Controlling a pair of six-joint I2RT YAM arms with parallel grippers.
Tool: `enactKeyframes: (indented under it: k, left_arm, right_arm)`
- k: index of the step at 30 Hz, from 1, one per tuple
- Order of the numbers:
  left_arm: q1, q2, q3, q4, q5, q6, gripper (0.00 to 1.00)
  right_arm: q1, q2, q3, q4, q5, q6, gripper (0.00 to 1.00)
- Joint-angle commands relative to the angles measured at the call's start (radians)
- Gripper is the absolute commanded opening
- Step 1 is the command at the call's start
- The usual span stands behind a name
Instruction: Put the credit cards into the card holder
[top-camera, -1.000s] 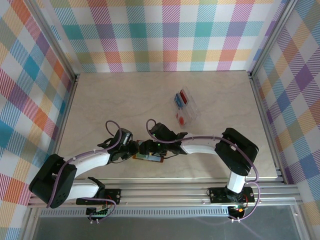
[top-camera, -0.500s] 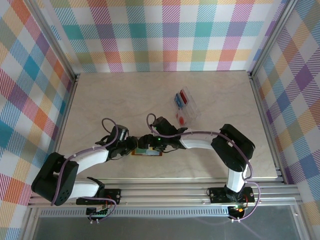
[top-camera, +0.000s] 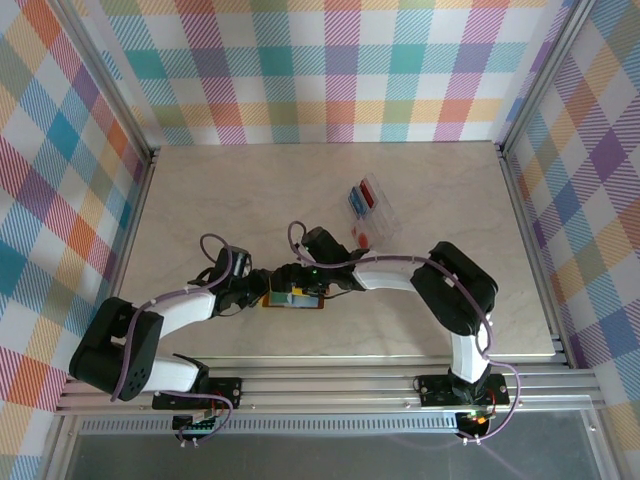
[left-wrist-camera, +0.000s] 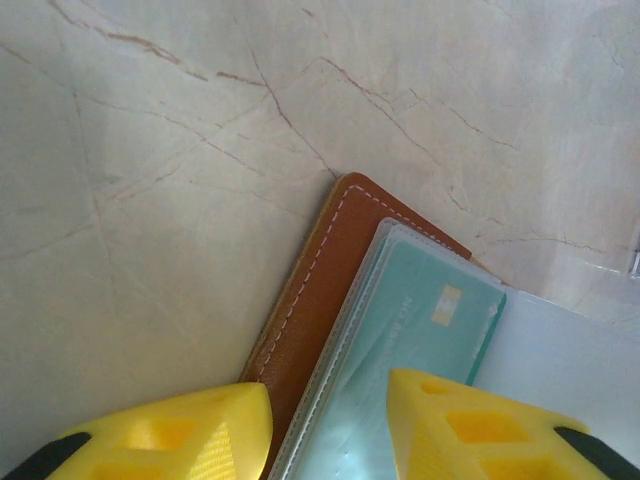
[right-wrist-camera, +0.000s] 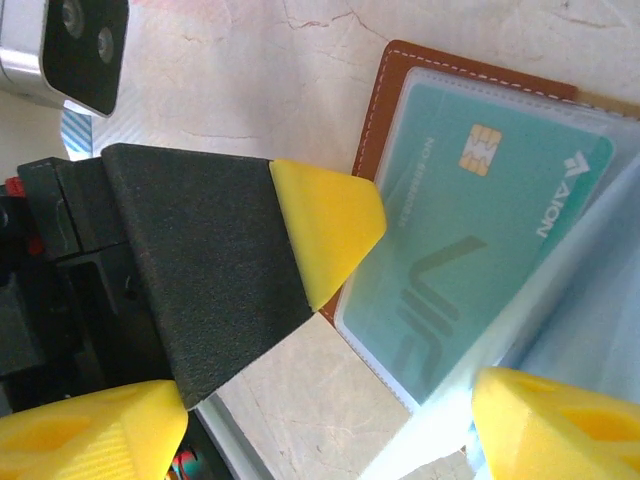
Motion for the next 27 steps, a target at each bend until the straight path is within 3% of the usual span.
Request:
enactKeyframes:
  k: [1,6,11,15,19,27]
  left_arm:
    - [-0.046,0.103,-0.042,-0.003,0.106,0.003,0.42]
    - [-0.047,0.055,-0.046,-0.027,0.109,0.005,0.49]
    - [-0.047,-0.041,-0.040,-0.128,0.035,0.014,0.63]
    - [-0.047,-0.066,-0.030,-0.180,0.017,0.018,0.67]
    - [-0.047,-0.081,-0.031,-0.197,0.001,0.019,0.67]
    - [-0.030,-0.105,-0.024,-0.213,0.034,0.021,0.54]
  right_arm:
    - [0.035,0.091,0.068,0.103,0.022,-0.006,0.79]
    - [0.031,0.138,0.074,0.152,-0.028,0.014,0.87]
    - [0.014,0.172,0.056,0.159,-0.021,0.035,0.91]
    - [0.008,0.199,0.046,0.187,-0.027,0.057,0.93]
    - [0.003,0.193,0.029,0.208,-0.026,0.064,0.92]
    - [-0.016,0.160,-0.003,0.232,-0.033,0.078,0.88]
